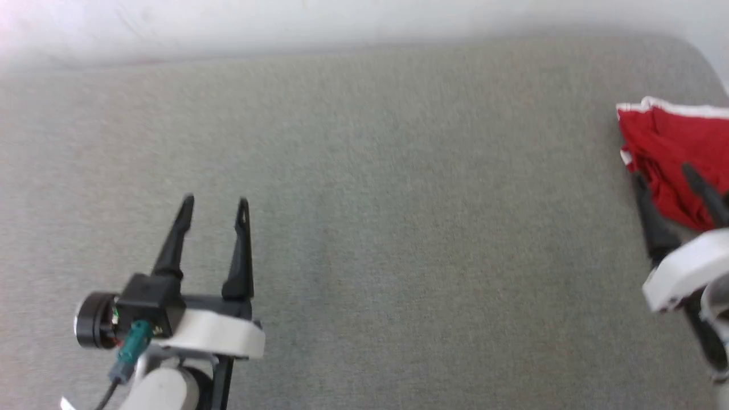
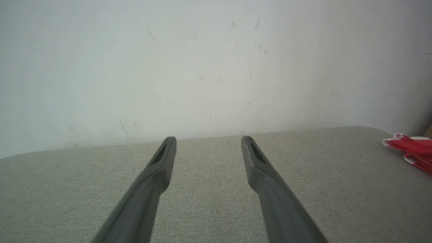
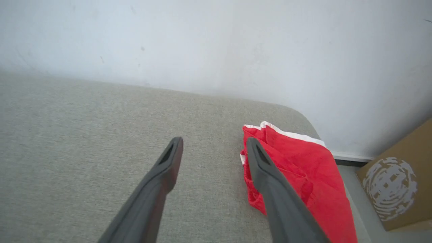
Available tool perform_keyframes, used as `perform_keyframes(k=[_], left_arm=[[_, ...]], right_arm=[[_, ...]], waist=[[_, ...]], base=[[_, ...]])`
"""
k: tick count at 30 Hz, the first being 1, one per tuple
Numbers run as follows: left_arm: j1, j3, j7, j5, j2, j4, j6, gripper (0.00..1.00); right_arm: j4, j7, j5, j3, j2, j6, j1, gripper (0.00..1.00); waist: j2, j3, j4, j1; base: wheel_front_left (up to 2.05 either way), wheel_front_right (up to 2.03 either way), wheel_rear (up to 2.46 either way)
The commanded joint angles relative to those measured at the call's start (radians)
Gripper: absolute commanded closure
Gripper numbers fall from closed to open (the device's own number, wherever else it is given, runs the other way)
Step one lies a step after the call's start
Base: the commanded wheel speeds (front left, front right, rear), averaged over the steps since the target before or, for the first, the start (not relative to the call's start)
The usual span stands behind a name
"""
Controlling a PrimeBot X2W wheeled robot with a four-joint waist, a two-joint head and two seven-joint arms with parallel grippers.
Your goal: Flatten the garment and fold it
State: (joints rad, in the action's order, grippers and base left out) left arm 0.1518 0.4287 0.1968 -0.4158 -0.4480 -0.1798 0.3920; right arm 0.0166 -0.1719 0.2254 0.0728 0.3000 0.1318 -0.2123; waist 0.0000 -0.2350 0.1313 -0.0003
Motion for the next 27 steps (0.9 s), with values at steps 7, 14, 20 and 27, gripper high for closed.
perform_keyframes(k=[7,14,20,27], left_arm=[[-0.095,-0.019,0.041,-0.039,0.013,0.036,-0.006,0.0],[-0.185,-0.069,0.059,-0.086,0.03,0.053,-0.018,0.0],[-0.27,-0.09,0.063,-0.091,0.043,0.067,-0.018,0.0],[-0.335,-0.091,0.064,-0.075,0.055,0.083,-0.023,0.0]], right_arm=[[-0.145,0.08,-0.11,0.049,-0.151,-0.001,0.172,0.0],[-0.203,0.168,-0.201,0.083,-0.235,-0.001,0.281,0.0],[-0.156,0.2,-0.237,0.057,-0.248,-0.001,0.35,0.0],[-0.096,0.235,-0.217,0.055,-0.249,-0.001,0.393,0.0]], waist=[[0.0,0.148,-0.083,0.0003],[0.0,0.2,-0.113,0.0003],[0.0,0.238,-0.116,0.0003],[0.0,0.271,-0.118,0.0003]], base=[[0.0,0.0,0.0],[0.0,0.0,0.0],[0.0,0.0,0.0],[0.0,0.0,0.0]])
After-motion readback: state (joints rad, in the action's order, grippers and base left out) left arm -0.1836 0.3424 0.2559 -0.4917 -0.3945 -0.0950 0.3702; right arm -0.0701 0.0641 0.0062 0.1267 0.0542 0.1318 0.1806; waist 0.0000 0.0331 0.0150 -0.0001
